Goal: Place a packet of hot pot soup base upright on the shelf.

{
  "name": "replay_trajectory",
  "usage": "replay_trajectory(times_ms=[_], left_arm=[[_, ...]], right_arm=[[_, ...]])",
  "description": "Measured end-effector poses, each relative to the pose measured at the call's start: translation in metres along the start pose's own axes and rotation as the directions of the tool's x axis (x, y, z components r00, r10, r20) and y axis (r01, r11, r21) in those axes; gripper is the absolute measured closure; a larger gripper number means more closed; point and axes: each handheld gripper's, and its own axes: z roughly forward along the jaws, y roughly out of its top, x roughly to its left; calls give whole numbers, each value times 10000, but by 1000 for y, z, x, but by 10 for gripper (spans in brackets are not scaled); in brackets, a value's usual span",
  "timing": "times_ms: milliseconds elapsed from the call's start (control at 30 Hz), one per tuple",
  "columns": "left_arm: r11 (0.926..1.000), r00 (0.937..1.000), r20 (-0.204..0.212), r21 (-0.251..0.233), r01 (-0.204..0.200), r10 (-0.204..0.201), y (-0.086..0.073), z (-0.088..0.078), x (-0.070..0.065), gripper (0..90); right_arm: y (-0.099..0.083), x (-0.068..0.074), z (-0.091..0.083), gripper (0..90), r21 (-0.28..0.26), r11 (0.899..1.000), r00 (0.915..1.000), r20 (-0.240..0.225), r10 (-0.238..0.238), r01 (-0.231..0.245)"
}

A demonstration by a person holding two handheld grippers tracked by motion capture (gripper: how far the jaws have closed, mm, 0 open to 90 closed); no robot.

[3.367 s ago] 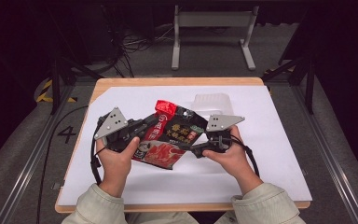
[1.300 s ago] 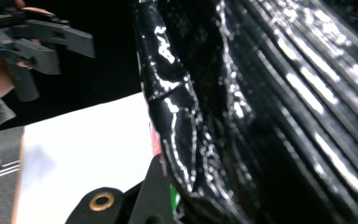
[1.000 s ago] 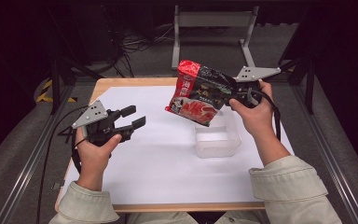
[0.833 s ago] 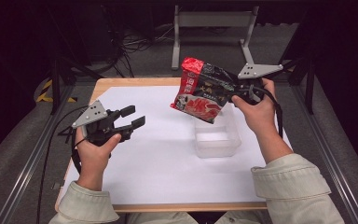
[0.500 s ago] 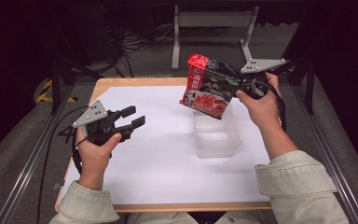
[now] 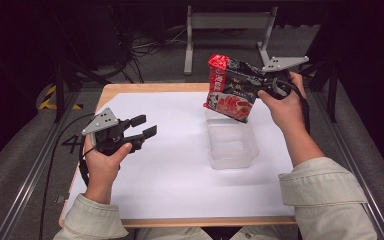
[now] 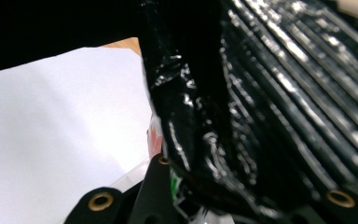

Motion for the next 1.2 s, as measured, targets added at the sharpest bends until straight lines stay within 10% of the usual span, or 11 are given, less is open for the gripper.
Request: replay_trajectory(times_ms=[1200], left_arm=[[9997,9998,-61,181,175,-174,-6,-1,1,430]], right_arm=[[-19,-18,41,849,801,9966,9998,28,-184,181]])
